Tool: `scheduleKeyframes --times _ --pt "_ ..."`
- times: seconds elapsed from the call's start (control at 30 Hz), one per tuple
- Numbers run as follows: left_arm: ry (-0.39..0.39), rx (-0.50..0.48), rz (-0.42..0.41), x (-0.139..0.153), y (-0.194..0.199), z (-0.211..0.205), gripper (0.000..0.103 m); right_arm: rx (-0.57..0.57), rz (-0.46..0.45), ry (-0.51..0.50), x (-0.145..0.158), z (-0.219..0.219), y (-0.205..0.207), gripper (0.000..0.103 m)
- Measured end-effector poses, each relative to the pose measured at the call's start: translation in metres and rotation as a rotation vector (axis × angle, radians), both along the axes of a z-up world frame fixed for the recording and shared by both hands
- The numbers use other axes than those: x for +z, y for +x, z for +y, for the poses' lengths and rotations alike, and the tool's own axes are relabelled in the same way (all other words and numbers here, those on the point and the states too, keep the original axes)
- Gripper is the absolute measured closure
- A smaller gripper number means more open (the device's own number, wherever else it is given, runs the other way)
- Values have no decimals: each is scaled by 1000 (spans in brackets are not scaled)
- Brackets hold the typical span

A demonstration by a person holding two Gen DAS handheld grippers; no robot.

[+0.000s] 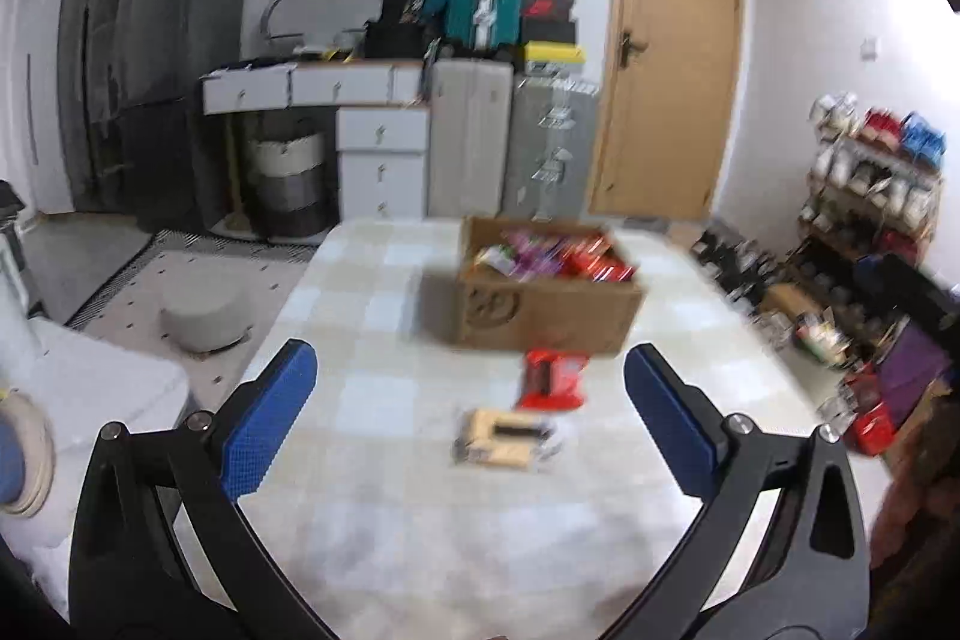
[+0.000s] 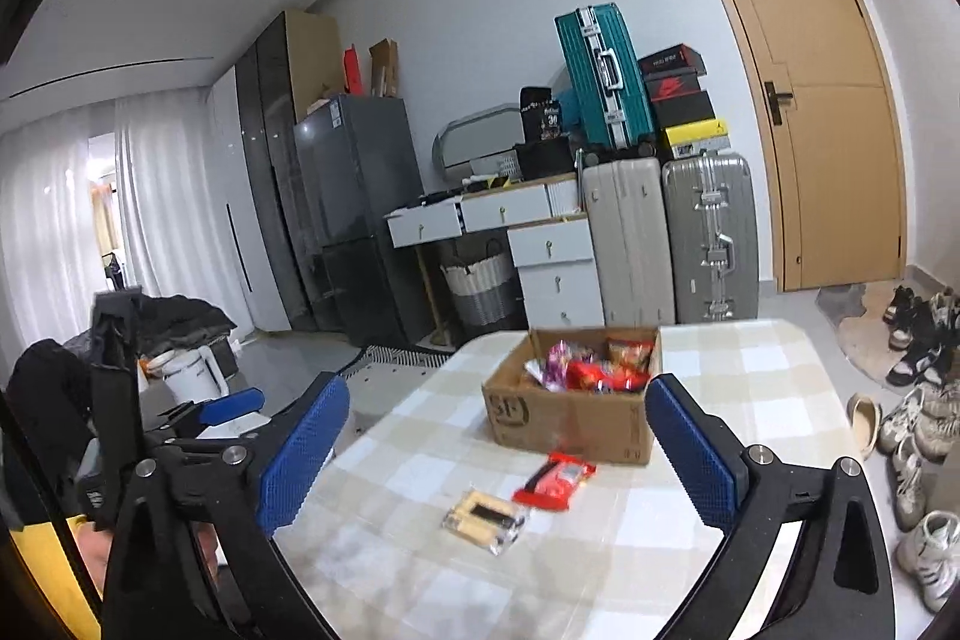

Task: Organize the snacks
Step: 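Move the open left tool toward the cracker pack on the table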

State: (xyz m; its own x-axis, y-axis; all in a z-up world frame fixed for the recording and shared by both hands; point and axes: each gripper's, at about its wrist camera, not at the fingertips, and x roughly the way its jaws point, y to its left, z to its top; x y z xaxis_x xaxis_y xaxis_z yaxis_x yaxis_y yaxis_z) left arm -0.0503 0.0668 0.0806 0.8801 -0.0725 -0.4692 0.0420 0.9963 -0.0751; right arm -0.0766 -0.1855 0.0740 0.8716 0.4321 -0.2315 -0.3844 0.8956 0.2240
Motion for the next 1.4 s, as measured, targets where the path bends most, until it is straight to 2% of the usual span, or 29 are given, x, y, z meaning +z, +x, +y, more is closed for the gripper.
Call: scheduleKeyframes --times 0.13,0.3,0.37,0.47,0.63,0.8,0.9,1.07,1.23,1.4 --pt "-20 12 65 -47 9 11 0 -7 62 22 -37 -6 11 1" --pt "23 -40 121 -82 33 3 0 -42 116 5 -57 -12 34 1" --pt "22 -47 150 -86 55 -4 0 -49 133 32 -62 -15 42 1" --pt "8 -56 150 -86 66 -11 0 -51 169 36 -67 -18 56 1" --pt "-11 -74 152 -85 76 -16 0 -53 155 3 -69 -19 68 1" --pt "13 -90 214 -95 93 -22 0 -61 195 37 -74 -19 84 1" --pt "23 -97 268 -109 114 -24 0 -60 215 50 -79 -17 96 1" --pt "51 -157 395 -148 154 -37 3 -52 234 4 -89 -11 112 1" --pt "94 -184 435 -170 175 -49 4 -40 272 -5 -100 -9 126 1" --pt "57 -171 487 -188 197 -50 4 -32 315 15 -111 -13 141 1"
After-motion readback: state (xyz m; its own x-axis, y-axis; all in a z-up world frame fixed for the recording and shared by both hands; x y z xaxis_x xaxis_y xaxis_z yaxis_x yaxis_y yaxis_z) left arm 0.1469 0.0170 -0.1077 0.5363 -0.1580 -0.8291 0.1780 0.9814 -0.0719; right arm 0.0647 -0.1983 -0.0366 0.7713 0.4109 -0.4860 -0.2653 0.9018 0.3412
